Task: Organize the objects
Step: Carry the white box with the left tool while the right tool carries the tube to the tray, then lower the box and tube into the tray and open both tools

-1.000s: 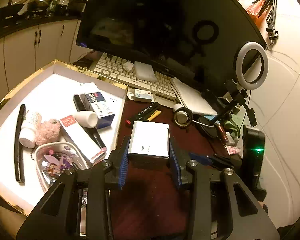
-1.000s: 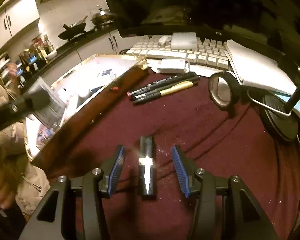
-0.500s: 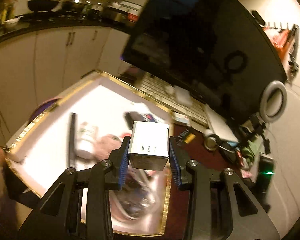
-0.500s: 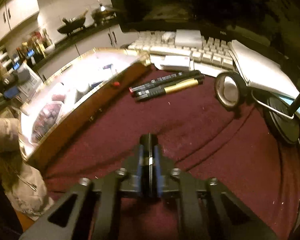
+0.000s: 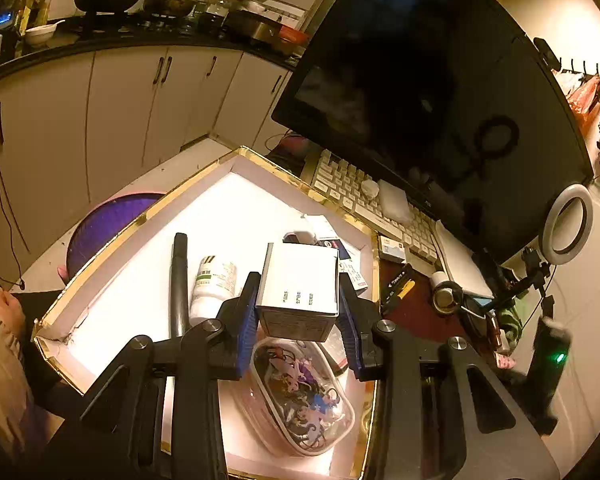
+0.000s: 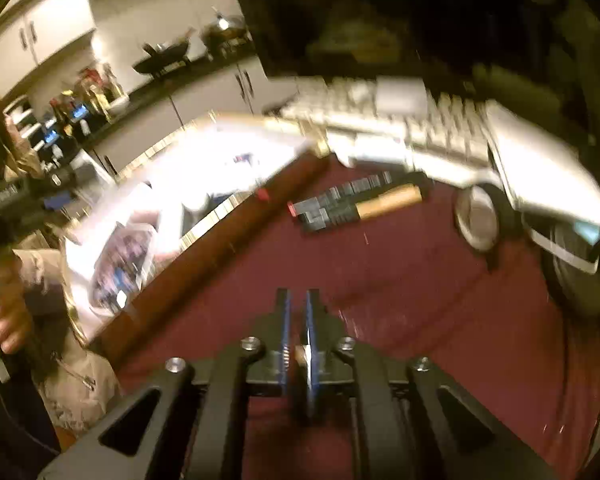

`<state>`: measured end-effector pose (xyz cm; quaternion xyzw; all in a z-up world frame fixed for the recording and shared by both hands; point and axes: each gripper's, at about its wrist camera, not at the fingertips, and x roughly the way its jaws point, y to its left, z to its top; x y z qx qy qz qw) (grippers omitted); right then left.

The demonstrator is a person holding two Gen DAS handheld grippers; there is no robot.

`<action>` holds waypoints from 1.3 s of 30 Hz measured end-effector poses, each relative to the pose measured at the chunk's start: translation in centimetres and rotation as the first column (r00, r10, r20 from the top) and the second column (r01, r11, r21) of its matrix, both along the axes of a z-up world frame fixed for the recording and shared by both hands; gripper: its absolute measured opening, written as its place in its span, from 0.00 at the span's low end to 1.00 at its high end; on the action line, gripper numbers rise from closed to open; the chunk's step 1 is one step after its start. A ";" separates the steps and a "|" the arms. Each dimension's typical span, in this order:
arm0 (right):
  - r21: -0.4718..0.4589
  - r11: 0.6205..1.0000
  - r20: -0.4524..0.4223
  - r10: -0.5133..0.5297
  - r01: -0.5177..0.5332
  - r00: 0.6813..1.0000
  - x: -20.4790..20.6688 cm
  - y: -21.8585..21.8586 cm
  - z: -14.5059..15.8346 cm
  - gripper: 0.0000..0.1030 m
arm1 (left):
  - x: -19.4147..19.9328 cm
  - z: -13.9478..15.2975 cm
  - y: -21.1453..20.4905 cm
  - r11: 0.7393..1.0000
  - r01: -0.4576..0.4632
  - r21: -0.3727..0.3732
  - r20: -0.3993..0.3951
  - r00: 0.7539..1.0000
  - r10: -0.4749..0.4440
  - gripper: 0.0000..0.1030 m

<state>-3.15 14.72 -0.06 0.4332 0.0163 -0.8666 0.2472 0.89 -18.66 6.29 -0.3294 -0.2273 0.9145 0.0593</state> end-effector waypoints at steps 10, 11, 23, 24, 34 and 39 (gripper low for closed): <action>0.101 0.995 0.010 -0.021 0.019 1.000 0.6 -0.3 -2.2 0.26 | -0.6 -0.1 -0.2 1.000 -0.021 -0.012 0.014 1.000 0.021 0.35; 0.100 0.995 0.017 -0.020 0.018 1.000 0.5 -0.3 -2.4 0.21 | -0.7 -0.1 -0.3 1.000 -0.024 -0.013 0.017 1.000 0.025 0.35; -0.073 0.995 -0.085 0.060 -0.067 0.995 -1.6 -3.3 3.3 0.16 | -4.8 0.0 -1.2 0.996 -0.089 -0.028 0.071 0.993 0.091 0.35; -0.090 0.992 -0.093 0.085 -0.093 0.992 -2.3 -4.5 3.8 0.16 | -5.5 0.0 -1.3 0.995 -0.091 -0.034 0.078 0.993 0.094 0.35; -0.172 0.967 -0.028 0.185 -0.188 0.982 -10.7 -13.4 3.2 0.16 | -10.1 -3.0 -2.5 0.996 -0.093 -0.001 0.194 0.977 0.091 0.35; -0.202 0.959 0.061 0.216 -0.200 0.974 -13.6 -15.6 1.2 0.16 | -10.8 -3.5 -2.8 0.995 -0.095 0.008 0.216 0.972 0.091 0.35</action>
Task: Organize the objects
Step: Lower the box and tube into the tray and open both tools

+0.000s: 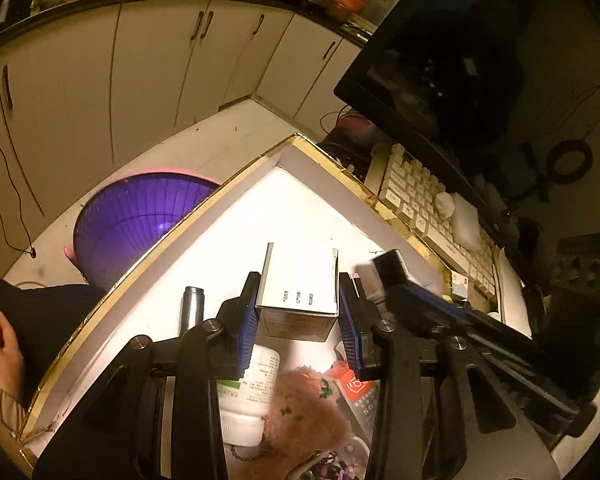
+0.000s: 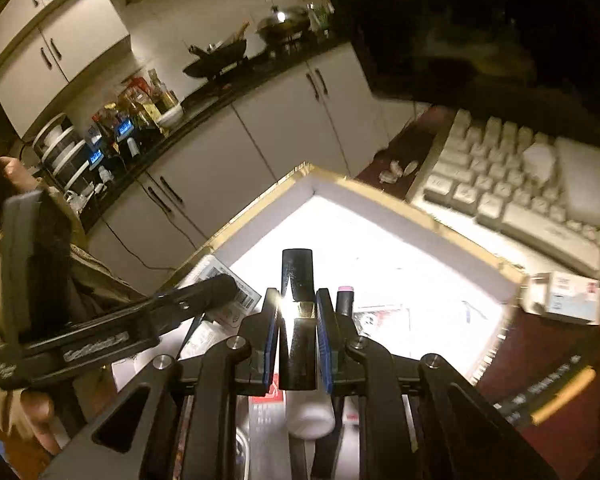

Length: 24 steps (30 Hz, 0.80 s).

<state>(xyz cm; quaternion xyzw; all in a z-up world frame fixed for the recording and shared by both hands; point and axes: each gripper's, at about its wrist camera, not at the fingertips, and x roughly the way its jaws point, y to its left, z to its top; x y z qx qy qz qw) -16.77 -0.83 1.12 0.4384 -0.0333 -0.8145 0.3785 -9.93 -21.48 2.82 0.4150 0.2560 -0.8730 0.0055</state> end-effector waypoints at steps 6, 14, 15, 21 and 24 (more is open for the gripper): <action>0.088 0.996 -0.018 0.012 -0.011 1.000 0.1 -2.0 -1.5 0.16 | -0.9 -0.9 0.3 1.000 0.008 -0.007 0.056 0.998 -0.008 0.35; 0.104 0.994 0.016 0.021 -0.023 1.000 -0.1 -2.1 -2.6 0.17 | -0.8 -1.6 -0.2 1.000 -0.008 0.008 0.092 0.996 0.007 0.42; 0.096 0.995 0.026 0.022 -0.024 0.999 -0.1 -2.0 -2.6 0.17 | -0.7 -1.6 -0.2 1.000 -0.013 0.014 0.100 0.995 0.011 0.47; 0.031 0.999 0.025 0.016 -0.017 1.000 0.7 -0.3 -1.2 0.34 | 0.8 -0.4 0.2 0.998 -0.026 0.054 0.054 0.998 0.023 0.66; 0.003 1.000 -0.029 -0.006 0.006 1.000 2.1 1.4 0.7 0.47 | 2.4 1.1 0.8 0.999 -0.042 0.015 0.009 0.999 0.042 0.68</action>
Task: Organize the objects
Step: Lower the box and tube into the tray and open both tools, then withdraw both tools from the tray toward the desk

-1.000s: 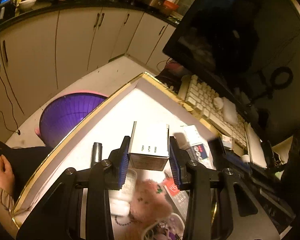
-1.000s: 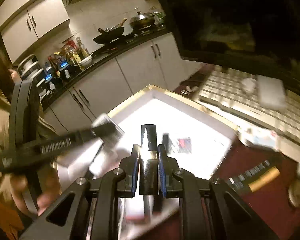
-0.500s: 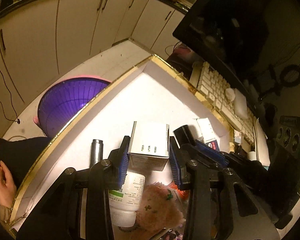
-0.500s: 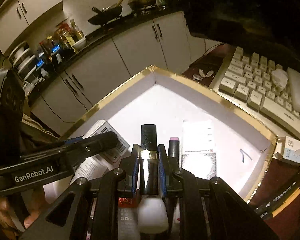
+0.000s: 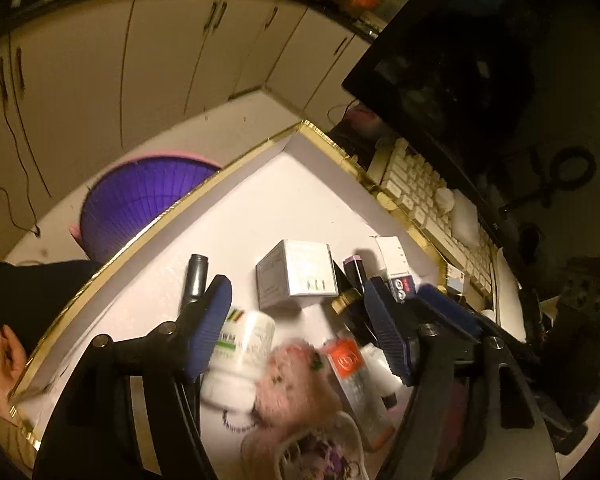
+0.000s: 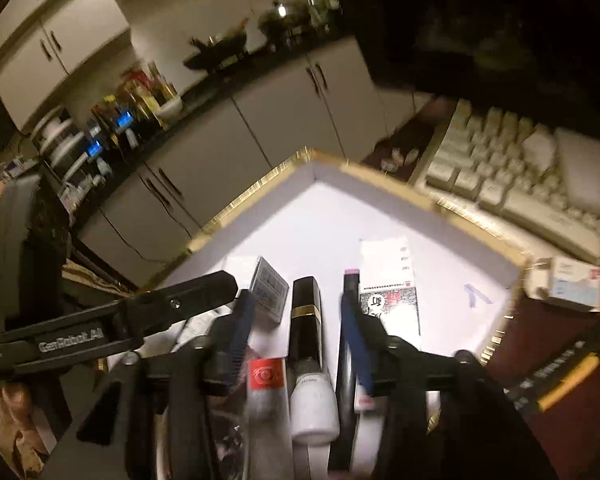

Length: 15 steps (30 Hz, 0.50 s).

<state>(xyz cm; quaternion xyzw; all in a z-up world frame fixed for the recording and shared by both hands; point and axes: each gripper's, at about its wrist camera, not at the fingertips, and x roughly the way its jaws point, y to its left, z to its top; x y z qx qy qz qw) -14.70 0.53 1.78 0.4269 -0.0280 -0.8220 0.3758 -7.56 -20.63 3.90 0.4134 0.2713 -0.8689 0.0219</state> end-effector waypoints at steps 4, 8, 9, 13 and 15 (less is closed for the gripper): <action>-0.052 0.997 -0.043 -0.051 0.049 0.998 3.4 4.2 1.6 0.47 | 4.3 2.7 2.3 0.995 -0.023 -0.094 -0.147 0.989 0.009 0.68; -0.093 0.990 -0.070 -0.116 0.109 0.991 7.6 9.3 1.0 0.47 | 6.3 3.8 7.3 0.976 0.098 -0.193 -0.197 0.971 -0.137 0.70; -0.101 0.986 -0.058 -0.138 0.132 0.989 8.3 10.6 0.5 0.47 | 6.4 3.8 8.7 0.969 0.149 -0.197 -0.185 0.965 -0.186 0.70; -0.096 0.967 0.002 -0.237 0.237 0.971 9.7 16.2 -1.9 0.47 | 5.6 3.2 14.3 0.928 0.309 -0.209 -0.141 0.929 -0.341 0.70; -0.066 0.952 0.002 -0.298 0.298 0.954 10.1 18.9 -2.8 0.47 | 5.2 2.9 16.5 0.910 0.341 -0.236 -0.121 0.919 -0.376 0.70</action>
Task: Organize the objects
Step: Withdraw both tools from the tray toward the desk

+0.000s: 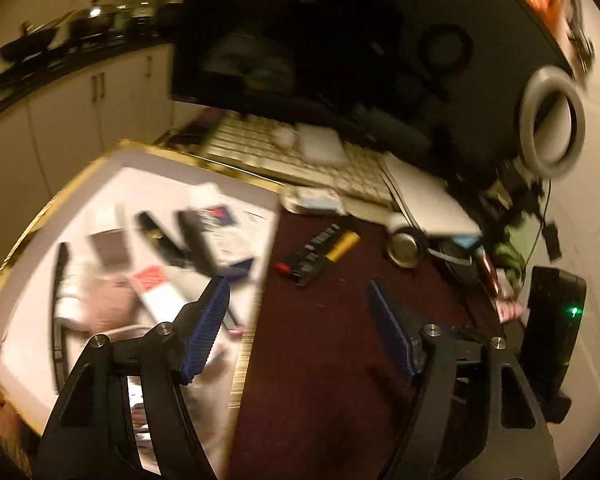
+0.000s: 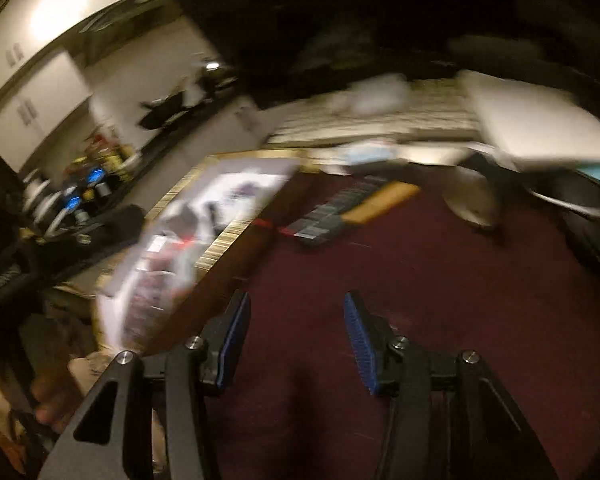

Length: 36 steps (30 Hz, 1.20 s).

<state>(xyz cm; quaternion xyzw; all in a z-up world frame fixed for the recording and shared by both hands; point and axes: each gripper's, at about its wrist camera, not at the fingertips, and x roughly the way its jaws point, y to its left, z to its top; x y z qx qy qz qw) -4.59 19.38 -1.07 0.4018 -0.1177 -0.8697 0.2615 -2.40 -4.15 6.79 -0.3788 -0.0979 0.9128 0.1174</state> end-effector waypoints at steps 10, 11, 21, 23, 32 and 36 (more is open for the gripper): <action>-0.083 0.991 0.020 -0.105 0.106 0.994 -0.6 7.4 -1.0 0.58 | -4.5 -3.3 6.1 0.992 0.033 -0.124 0.061 0.998 -0.025 0.70; -0.087 0.990 0.020 -0.109 0.111 0.994 -0.7 7.5 -1.1 0.58 | -4.8 -3.7 6.2 0.990 0.037 -0.135 0.067 0.997 -0.028 0.70; -0.155 0.984 0.050 -0.077 0.084 0.996 -1.1 8.2 -2.6 0.58 | -9.4 -5.1 8.9 0.960 0.021 -0.281 0.073 0.997 0.000 0.70; -0.165 0.983 0.054 -0.070 0.078 0.996 -1.0 8.2 -2.7 0.58 | -10.5 -5.5 9.4 0.946 0.015 -0.324 0.073 0.997 0.009 0.70; -0.189 0.979 0.063 -0.061 0.072 0.996 -1.0 8.4 -2.9 0.58 | -12.2 -7.6 9.7 0.944 0.129 -0.305 0.213 0.975 -0.064 0.70; -0.190 0.979 0.066 -0.058 0.070 0.996 -0.9 8.4 -2.9 0.58 | -11.3 -7.2 9.1 0.960 0.162 -0.227 0.228 0.967 -0.109 0.70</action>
